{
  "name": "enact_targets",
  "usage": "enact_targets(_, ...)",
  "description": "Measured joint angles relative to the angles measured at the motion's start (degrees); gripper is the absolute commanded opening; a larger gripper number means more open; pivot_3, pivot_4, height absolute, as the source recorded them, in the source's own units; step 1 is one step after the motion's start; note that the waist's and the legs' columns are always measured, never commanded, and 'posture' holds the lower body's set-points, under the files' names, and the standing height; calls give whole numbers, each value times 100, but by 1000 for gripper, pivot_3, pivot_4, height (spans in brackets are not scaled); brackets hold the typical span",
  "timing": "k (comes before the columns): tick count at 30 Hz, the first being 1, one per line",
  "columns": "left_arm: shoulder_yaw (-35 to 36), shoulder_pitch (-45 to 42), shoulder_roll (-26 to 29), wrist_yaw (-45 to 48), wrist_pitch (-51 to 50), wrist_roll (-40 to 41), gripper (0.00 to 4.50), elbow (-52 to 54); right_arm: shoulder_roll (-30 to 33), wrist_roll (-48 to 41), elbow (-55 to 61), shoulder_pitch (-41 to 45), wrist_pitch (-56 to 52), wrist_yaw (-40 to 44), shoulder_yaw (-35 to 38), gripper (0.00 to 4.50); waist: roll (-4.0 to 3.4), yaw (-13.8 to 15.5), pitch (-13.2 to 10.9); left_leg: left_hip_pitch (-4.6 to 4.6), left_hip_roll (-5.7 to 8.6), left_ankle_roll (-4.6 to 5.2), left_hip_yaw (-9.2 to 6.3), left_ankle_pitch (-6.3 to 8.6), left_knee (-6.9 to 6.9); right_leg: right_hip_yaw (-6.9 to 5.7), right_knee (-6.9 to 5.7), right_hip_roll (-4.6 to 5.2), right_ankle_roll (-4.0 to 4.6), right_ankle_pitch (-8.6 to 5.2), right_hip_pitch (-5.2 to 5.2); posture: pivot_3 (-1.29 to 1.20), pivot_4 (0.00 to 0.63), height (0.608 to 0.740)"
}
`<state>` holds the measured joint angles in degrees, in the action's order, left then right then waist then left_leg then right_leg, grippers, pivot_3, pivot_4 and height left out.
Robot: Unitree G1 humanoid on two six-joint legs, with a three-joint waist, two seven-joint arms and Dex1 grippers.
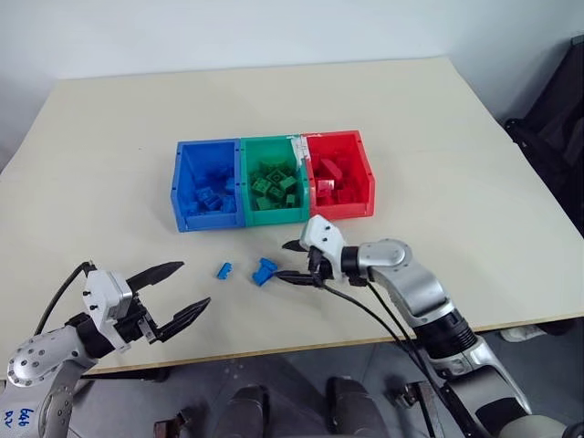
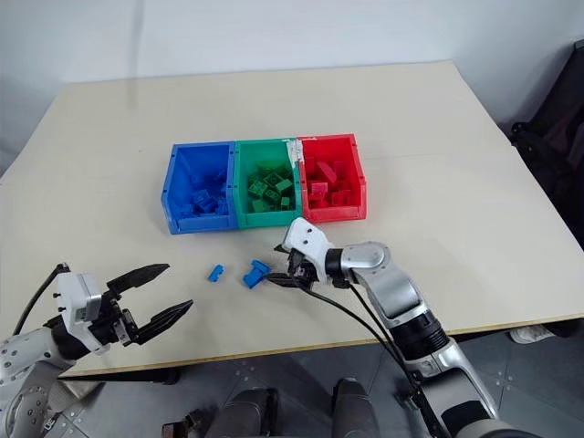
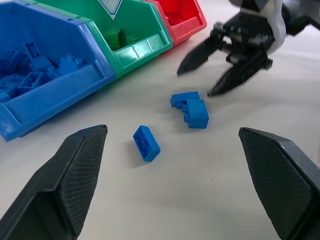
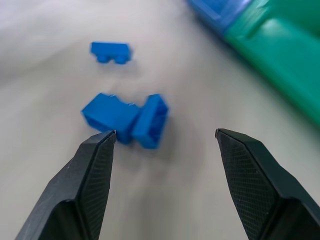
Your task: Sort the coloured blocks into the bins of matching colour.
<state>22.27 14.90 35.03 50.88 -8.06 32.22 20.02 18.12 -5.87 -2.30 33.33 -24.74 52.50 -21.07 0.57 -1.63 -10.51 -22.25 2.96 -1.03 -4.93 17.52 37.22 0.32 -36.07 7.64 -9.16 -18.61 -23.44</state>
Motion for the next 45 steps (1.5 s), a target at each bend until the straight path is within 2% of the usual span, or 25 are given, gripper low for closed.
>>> enact_targets(14, -11, -60, 2, -22, -1, -5, 4500, 0, -365, 391, -772, 314, 599, -316, -110, 3347, 0, -1, 0, 0, 3, -1, 0, -1, 2, 0, -1, -1, 0, 0, 0, 0, 150, 740)
enact_targets(18, -29, -97, 2, -23, 0, -23, 4500, -6, -408, 409, -896, 384, 667, -314, -102, 2469, 0, -4, 0, 0, 2, -1, 0, -1, 0, -1, -1, 0, 0, 0, 0, 0, 150, 740)
enact_targets(24, -35, -185, 1, -19, 2, -68, 4500, -25, -424, 389, -886, 374, 668, -205, -102, 313, 0, -4, 0, 0, 2, -1, 0, -1, 1, -1, -1, 0, 0, 0, 0, 0, 150, 740)
enact_targets(30, -31, -199, -23, -9, 10, -53, 4500, -21, -494, 32, -659, 386, 611, 29, 45, 291, 0, -10, 0, 0, -1, -1, 0, -1, 0, -1, -1, -1, 0, 0, -1, 0, 150, 740)
enact_targets(35, 30, 24, -94, -25, -22, 73, 4500, -10, -1211, -404, -657, 1179, 122, -292, 468, 291, 0, -76, 0, 0, -15, -9, 3, -1, -3, 0, -6, -10, 3, 0, -9, 0, 150, 740)
enact_targets(39, 35, 164, -232, -144, 61, 57, 4500, -2, -1946, -229, -1785, 2420, 691, -928, 584, 291, 0, -154, 1, 5, -14, -12, 0, 0, -4, -10, -55, -10, 16, 5, -17, 0, 150, 740)
enact_targets(45, 136, 399, -276, -259, 198, 2, 4500, -3, -2353, 123, -3979, 3379, 1756, -1511, 760, 291, 1, -164, 1, 4, -4, -7, -11, 3, -3, -14, -67, -5, 34, 15, -17, 0, 150, 740)
